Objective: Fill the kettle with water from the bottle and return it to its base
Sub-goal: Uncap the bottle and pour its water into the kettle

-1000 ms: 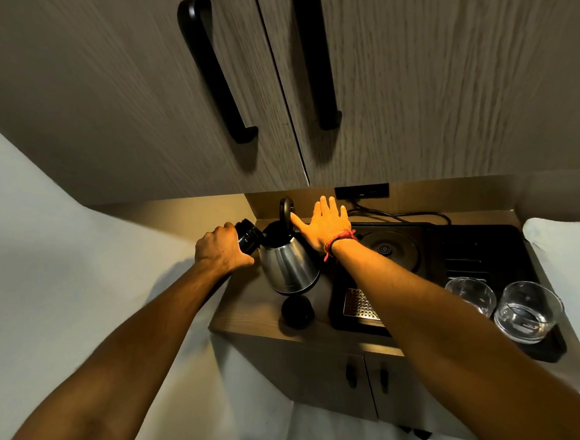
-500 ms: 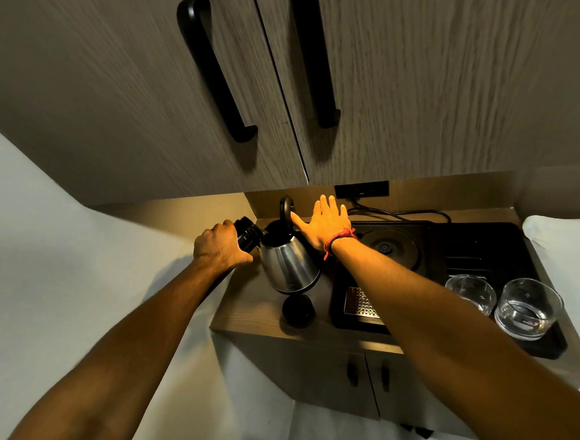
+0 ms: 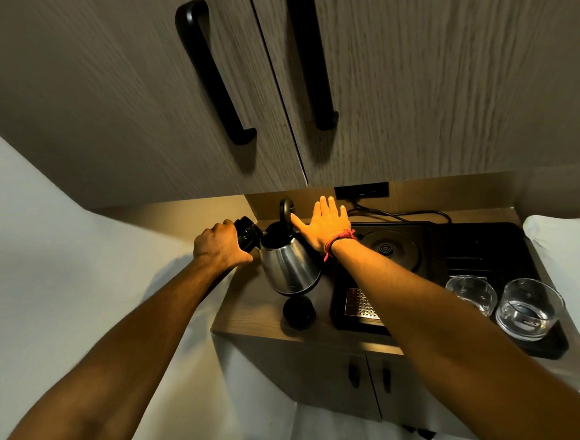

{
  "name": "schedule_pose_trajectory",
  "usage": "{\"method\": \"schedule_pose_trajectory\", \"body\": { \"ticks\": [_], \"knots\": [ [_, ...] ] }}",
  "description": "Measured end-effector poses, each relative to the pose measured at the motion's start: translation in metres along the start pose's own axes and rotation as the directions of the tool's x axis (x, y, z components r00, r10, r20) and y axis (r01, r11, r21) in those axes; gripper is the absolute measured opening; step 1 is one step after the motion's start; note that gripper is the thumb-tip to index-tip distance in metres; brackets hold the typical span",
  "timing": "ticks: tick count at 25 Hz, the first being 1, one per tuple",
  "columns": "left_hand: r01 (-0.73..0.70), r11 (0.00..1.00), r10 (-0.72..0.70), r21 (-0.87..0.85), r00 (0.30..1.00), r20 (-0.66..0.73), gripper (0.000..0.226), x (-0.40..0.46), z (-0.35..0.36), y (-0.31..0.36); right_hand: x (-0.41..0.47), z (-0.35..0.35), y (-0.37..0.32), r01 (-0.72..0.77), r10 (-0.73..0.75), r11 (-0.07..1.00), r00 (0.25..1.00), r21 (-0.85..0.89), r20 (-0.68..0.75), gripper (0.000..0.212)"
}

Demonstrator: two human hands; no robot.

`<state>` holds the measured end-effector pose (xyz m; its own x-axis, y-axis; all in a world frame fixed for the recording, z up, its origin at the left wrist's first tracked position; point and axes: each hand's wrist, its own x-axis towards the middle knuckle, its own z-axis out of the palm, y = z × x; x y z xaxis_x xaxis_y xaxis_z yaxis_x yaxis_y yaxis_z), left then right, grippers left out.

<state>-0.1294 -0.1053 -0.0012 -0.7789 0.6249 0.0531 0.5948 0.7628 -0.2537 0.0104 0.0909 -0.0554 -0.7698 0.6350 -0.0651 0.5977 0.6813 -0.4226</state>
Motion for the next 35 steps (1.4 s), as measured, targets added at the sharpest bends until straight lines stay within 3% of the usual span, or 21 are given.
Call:
{"method": "schedule_pose_trajectory", "body": {
  "ticks": [29, 35],
  "knots": [
    [-0.021, 1.0, 0.021, -0.003, 1.0, -0.018, 0.078, 0.0, 0.0, 0.005, 0.0, 0.0, 0.0, -0.002, 0.002, 1.0, 1.0, -0.002, 0.003, 0.104],
    [0.01, 0.978, -0.016, -0.206, 1.0, -0.024, 0.083, -0.003, -0.001, 0.01, -0.001, 0.0, 0.0, -0.006, 0.006, 1.0, 1.0, -0.008, 0.013, 0.104]
  ]
}}
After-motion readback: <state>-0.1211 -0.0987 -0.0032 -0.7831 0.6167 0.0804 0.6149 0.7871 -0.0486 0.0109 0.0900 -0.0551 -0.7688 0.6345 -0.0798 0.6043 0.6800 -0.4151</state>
